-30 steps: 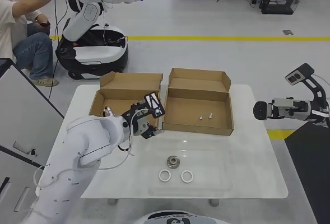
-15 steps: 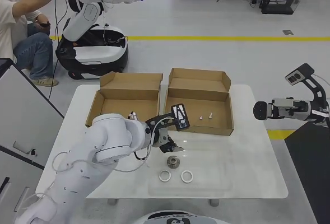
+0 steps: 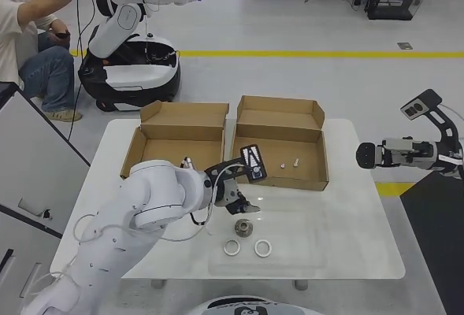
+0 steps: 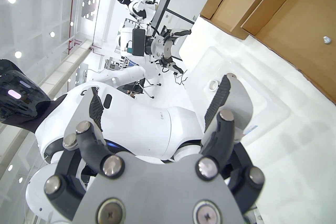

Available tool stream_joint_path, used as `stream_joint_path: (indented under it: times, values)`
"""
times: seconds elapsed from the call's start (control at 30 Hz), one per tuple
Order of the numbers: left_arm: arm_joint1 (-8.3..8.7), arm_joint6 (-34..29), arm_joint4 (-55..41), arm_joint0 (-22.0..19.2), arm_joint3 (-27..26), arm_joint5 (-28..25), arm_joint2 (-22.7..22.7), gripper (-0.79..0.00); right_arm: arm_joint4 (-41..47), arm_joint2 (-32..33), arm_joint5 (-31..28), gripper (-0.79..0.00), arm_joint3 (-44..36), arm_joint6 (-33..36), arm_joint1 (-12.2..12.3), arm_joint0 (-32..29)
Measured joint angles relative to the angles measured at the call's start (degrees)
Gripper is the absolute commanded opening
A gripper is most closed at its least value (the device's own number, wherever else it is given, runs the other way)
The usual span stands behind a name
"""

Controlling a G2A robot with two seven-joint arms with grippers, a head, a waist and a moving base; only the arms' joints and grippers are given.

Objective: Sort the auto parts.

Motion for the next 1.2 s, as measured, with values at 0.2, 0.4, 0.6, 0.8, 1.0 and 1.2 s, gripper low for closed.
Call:
stream_joint_path:
  times: [0.2, 0.4, 0.6, 0.8, 1.0, 1.2]
  values:
    - [-1.89, -11.8, -8.6, -9.3, 3.4, 5.8, 10.2, 0.000, 0.0, 0.0, 0.0, 0.000, 0.0, 0.0, 0.0, 0.0]
    - [-6.46, -16.1, -19.6, -22.9, 11.4, 13.9, 21.6, 0.000, 0.0, 0.0, 0.0, 0.000, 0.0, 0.0, 0.0, 0.0]
    - [-9.70, -16.0, -20.2, -28.4, 18.0, 17.8, 29.2, 0.000, 0.0, 0.0, 0.0, 0.000, 0.0, 0.0, 0.0, 0.0]
    - [-11.67, -13.9, -18.9, -29.3, 20.6, 19.9, 33.4, 0.000, 0.0, 0.0, 0.0, 0.000, 0.0, 0.0, 0.0, 0.0]
    - [-11.83, -13.3, -18.3, -29.5, 20.4, 19.3, 33.7, 0.000, 0.0, 0.0, 0.0, 0.000, 0.0, 0.0, 0.0, 0.0]
    - [-11.82, -13.3, -18.0, -29.4, 20.3, 19.2, 33.9, 0.000, 0.0, 0.0, 0.0, 0.000, 0.0, 0.0, 0.0, 0.0]
